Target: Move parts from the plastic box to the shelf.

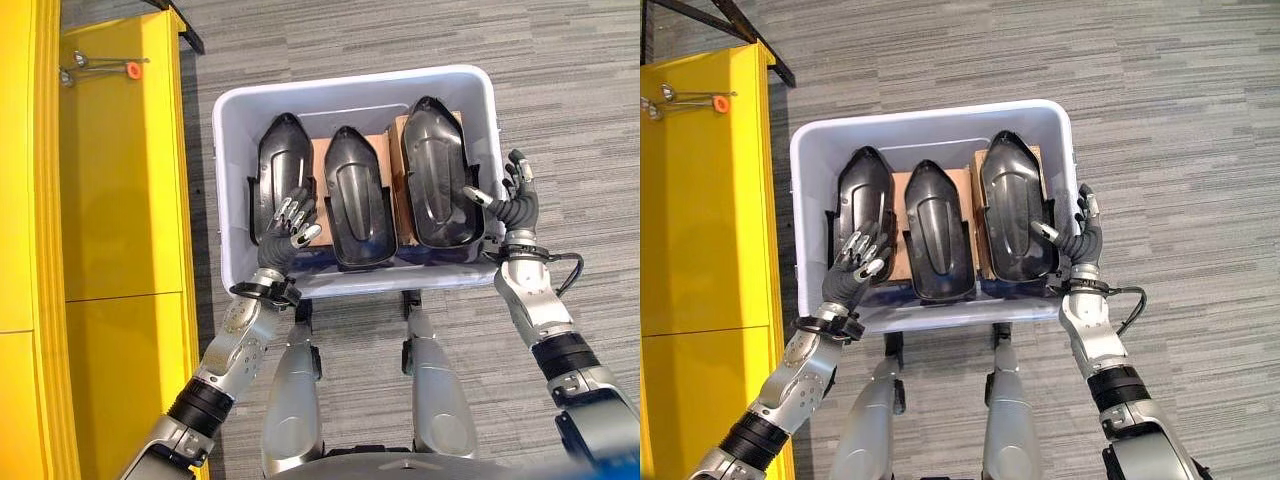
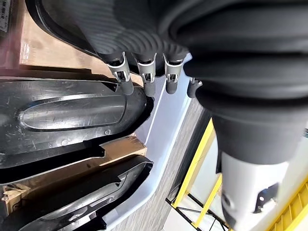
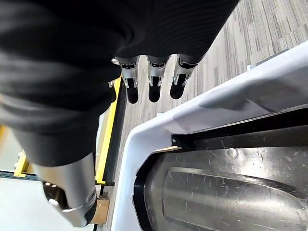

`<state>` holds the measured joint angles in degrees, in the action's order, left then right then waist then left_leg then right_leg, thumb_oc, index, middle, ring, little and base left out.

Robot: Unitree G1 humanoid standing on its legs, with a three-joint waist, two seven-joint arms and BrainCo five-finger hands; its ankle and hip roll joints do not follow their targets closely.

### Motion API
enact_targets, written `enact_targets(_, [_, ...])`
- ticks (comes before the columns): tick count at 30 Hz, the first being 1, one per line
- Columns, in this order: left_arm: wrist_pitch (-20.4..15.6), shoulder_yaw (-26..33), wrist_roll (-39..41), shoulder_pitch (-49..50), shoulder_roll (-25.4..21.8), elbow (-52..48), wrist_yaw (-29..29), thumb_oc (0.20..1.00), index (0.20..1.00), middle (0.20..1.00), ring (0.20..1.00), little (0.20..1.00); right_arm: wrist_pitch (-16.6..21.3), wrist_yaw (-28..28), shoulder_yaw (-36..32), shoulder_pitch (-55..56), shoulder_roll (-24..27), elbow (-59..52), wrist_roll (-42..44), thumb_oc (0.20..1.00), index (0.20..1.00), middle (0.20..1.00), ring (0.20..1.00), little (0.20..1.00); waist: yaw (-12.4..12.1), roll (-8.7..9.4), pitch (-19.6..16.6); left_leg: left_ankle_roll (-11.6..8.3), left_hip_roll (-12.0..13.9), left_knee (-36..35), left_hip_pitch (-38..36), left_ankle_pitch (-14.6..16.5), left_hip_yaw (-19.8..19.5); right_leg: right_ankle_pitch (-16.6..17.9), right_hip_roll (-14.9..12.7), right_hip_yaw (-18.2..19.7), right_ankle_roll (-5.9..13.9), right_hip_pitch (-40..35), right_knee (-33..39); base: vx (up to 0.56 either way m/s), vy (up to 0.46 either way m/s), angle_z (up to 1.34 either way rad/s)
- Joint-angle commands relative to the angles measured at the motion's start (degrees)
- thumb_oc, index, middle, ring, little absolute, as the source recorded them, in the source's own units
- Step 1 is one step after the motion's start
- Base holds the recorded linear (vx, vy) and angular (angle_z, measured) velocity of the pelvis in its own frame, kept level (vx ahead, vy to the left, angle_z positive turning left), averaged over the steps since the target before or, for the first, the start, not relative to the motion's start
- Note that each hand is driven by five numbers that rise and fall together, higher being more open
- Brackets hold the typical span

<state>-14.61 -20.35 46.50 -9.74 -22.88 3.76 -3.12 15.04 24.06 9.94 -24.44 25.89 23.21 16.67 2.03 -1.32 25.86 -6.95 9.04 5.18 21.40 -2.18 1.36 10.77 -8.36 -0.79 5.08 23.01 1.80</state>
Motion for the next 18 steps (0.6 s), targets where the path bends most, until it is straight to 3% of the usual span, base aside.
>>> enact_targets(1, [-3.43, -1.22, -0.75, 0.05, -0.07, 1.19, -0.89, 1.000, 1.000, 1.000, 1.000, 1.000, 2.81, 1.33, 0.27, 0.01, 1.30, 1.69, 0.15, 1.000, 1.000, 1.000, 1.000, 1.000, -0.65, 0.89, -4.75, -0.14, 1.87, 2.79, 3.40, -1.89, 0.33, -6.78, -4.42, 1.69, 3.87, 3.06, -11.46, 0.00, -0.014, -0.03])
enact_targets(18, [-3.80, -1.99, -0.08, -0.40, -0.09, 0.57, -1.66, 1.000, 1.000, 1.000, 1.000, 1.000, 2.15, 1.87, 2.93, -2.40, 0.36, 5.60, 0.54, 1.000, 1.000, 1.000, 1.000, 1.000, -1.22, 0.49, -4.03, 0.11, 1.62, 3.29, 6.01, -1.95, -0.06, -6.89, -4.19, 1.72, 3.66, 5.62, -12.49, 0.00, -0.001, 0.00])
